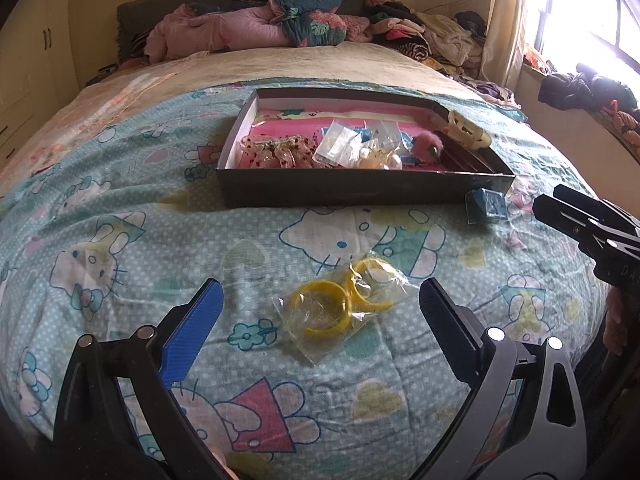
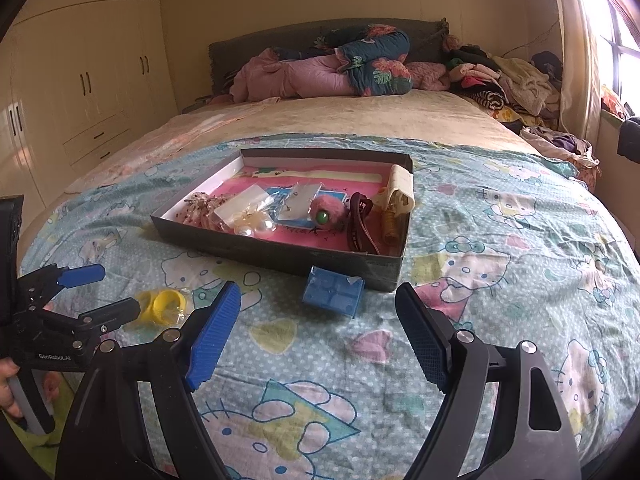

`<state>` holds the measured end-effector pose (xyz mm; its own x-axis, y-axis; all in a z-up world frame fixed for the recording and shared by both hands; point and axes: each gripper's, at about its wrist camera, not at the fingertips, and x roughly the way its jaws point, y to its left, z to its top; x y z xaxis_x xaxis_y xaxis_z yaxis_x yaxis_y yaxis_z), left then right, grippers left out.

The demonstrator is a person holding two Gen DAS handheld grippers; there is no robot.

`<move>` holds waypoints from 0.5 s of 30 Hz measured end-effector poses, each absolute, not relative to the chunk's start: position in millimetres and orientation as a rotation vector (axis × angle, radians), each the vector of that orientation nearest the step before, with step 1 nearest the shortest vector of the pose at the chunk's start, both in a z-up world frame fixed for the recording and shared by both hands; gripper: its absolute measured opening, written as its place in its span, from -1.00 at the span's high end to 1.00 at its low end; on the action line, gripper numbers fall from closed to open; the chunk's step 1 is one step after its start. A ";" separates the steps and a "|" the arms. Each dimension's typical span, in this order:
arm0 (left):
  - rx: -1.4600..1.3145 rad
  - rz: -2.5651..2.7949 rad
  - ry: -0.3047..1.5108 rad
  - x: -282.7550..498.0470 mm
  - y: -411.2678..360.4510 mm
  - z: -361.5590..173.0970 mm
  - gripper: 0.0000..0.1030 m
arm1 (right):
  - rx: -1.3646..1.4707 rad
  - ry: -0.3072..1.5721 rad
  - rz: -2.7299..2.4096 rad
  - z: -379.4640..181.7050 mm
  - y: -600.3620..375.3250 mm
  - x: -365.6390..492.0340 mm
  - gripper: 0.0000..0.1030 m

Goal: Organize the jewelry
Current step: 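Grasp the yellow bangles with the left tool while the right tool grasps the blue case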

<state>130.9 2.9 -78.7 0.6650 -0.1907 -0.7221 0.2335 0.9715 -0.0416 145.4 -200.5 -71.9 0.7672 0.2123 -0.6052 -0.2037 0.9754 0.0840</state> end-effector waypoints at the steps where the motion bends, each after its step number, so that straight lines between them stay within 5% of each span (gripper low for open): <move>1: 0.064 -0.239 0.813 131.5 1.7 -81.4 -0.75 | 0.017 0.664 0.223 -73.7 -201.8 146.4 -0.50; 15: 0.150 -0.257 0.839 144.4 -9.2 -102.2 -0.75 | 0.080 0.777 0.191 -107.5 -199.7 189.5 -0.49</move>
